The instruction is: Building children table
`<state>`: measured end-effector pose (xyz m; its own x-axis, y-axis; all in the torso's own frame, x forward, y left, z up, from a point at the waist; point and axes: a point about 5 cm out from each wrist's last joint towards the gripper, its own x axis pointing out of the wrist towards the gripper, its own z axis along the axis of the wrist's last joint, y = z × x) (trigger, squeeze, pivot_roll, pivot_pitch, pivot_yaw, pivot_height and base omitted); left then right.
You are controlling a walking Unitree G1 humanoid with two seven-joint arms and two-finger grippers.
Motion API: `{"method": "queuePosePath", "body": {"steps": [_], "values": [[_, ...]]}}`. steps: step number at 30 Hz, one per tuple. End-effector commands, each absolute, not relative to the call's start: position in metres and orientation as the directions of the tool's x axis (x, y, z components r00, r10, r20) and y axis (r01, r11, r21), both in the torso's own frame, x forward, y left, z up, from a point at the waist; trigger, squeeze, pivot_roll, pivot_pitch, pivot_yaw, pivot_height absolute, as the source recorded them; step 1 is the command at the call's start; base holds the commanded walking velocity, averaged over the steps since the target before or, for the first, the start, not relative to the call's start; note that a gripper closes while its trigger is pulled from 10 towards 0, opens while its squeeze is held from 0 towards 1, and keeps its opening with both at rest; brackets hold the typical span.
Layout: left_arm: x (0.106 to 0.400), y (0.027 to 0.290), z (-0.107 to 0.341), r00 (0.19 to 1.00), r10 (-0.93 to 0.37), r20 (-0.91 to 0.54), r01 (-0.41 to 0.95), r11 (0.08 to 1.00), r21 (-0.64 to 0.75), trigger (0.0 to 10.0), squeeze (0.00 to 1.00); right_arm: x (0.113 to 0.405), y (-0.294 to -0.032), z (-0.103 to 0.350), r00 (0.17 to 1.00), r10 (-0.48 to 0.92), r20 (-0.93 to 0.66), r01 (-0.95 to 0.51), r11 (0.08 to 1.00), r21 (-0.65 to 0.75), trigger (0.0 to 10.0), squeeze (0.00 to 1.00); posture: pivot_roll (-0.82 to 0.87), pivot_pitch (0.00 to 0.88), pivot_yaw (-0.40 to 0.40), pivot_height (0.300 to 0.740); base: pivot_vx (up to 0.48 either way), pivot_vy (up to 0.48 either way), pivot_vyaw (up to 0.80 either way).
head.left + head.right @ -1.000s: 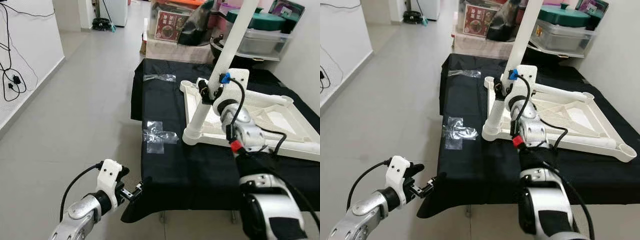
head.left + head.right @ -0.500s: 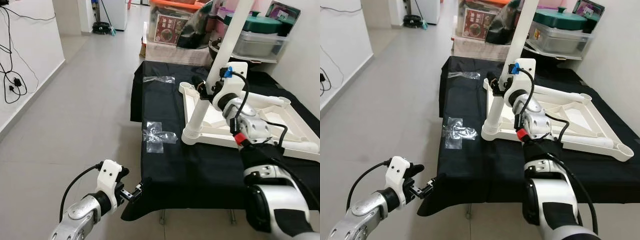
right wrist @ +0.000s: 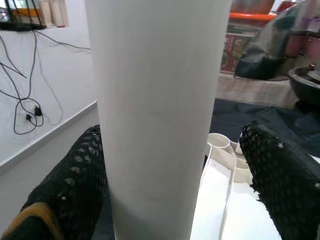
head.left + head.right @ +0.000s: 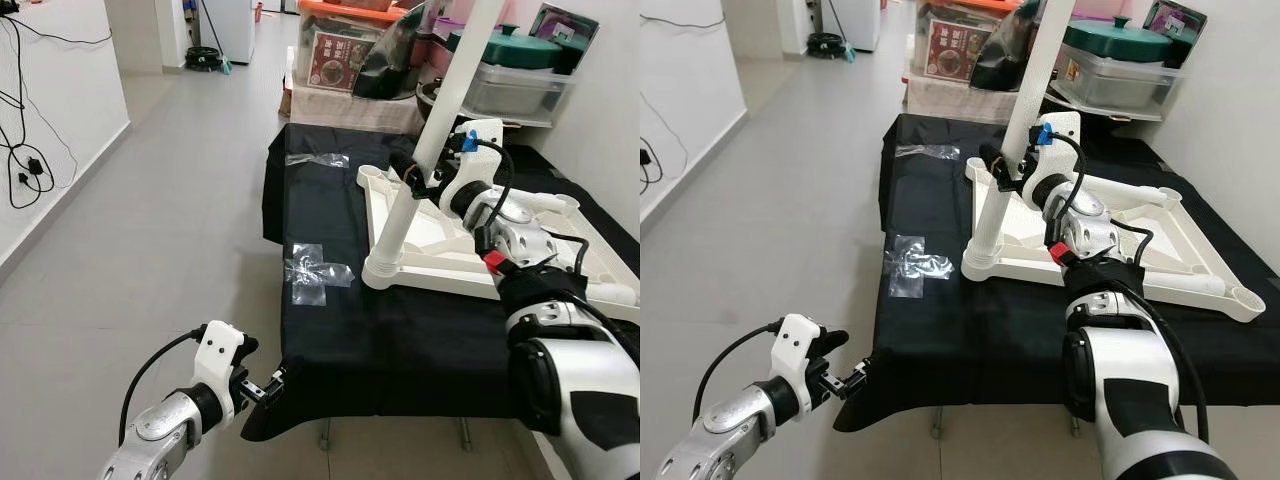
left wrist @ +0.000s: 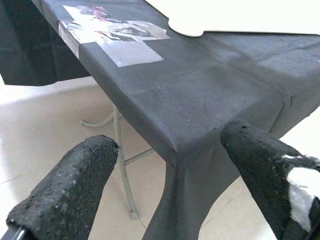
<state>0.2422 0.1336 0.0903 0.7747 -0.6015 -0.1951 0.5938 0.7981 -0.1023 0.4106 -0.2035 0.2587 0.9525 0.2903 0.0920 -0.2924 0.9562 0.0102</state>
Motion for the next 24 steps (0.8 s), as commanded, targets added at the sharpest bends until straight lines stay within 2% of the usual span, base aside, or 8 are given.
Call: {"method": "queuePosePath", "body": {"steps": [1, 8, 9, 12, 13, 14, 18, 24], "values": [[0.241, 0.136, 0.089, 0.776, -0.595, -0.207, 0.591, 0.802, -0.091, 10.0, 0.0, 0.411, -0.207, 0.264, 0.944, 0.31, 0.111, -0.312, 0.95, -0.007, 10.0, 0.0, 0.02, 0.0, -0.137, 0.74, 0.0, 0.0, 0.0], [0.24, 0.137, 0.09, 0.777, -0.595, -0.205, 0.591, 0.802, -0.088, 10.0, 0.0, 0.411, -0.206, 0.26, 0.93, 0.35, 0.113, -0.351, 0.936, -0.015, 10.0, 0.0, 0.03, 0.0, -0.136, 0.74, 0.0, 0.0, 0.0], [0.24, 0.137, 0.091, 0.777, -0.595, -0.205, 0.591, 0.802, -0.087, 10.0, 0.0, 0.411, -0.207, 0.258, 0.928, 0.355, 0.108, -0.356, 0.934, -0.017, 7.6, 0.0, 0.04, 0.0, -0.139, 0.74, 0.0, 0.0, 0.0], [0.24, 0.137, 0.091, 0.778, -0.595, -0.204, 0.591, 0.802, -0.086, 10.0, 0.0, 0.411, -0.207, 0.256, 0.928, 0.358, 0.104, -0.358, 0.933, -0.019, 7.6, 0.0, 0.04, 0.0, -0.139, 0.74, 0.0, 0.0, 0.0], [0.24, 0.138, 0.091, 0.779, -0.594, -0.204, 0.59, 0.803, -0.085, 10.0, 0.0, 0.411, -0.207, 0.255, 0.927, 0.361, 0.1, -0.36, 0.933, -0.023, 4.1, 0.0, 0.04, 0.0, -0.139, 0.74, 0.0, 0.0, 0.0], [0.24, 0.138, 0.092, 0.779, -0.593, -0.204, 0.59, 0.803, -0.085, 10.0, 0.0, 0.411, -0.207, 0.254, 0.927, 0.363, 0.096, -0.361, 0.932, -0.03, 3.2, 0.0, 0.04, 0.0, -0.138, 0.74, 0.0, 0.0, 0.0], [0.24, 0.138, 0.092, 0.779, -0.594, -0.203, 0.59, 0.803, -0.085, 10.0, 0.0, 0.411, -0.208, 0.254, 0.927, 0.364, 0.093, -0.362, 0.931, -0.036, 3.2, 0.0, 0.04, 0.0, -0.138, 0.74, 0.0, 0.0, 0.0], [0.24, 0.136, 0.091, 0.778, -0.595, -0.201, 0.591, 0.802, -0.089, 10.0, 0.0, 0.411, -0.211, 0.256, 0.925, 0.367, 0.094, -0.363, 0.93, -0.055, 0.0, 0.0, 0.04, 0.0, -0.143, 0.74, 0.0, 0.0, 0.0]]}}
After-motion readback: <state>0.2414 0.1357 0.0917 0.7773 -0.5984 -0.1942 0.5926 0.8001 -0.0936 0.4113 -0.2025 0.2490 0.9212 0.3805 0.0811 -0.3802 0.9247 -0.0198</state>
